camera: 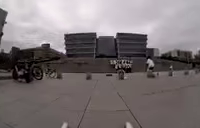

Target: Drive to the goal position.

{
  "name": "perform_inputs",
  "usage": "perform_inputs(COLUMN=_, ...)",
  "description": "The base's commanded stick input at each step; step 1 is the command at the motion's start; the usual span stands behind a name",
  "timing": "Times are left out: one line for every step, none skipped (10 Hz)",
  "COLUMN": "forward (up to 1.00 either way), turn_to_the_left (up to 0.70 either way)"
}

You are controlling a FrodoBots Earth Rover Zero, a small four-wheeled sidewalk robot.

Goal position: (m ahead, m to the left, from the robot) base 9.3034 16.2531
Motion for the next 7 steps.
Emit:
perform_inputs(forward=0.7, turn_to_the_left=0.0)
perform_inputs(forward=0.7, turn_to_the_left=0.0)
perform_inputs(forward=0.7, turn_to_the_left=-0.01)
perform_inputs(forward=0.7, turn_to_the_left=-0.08)
perform_inputs(forward=0.7, turn_to_the_left=-0.14)
perform_inputs(forward=0.7, turn_to_the_left=-0.14)
perform_inputs(forward=0.7, turn_to_the_left=-0.05)
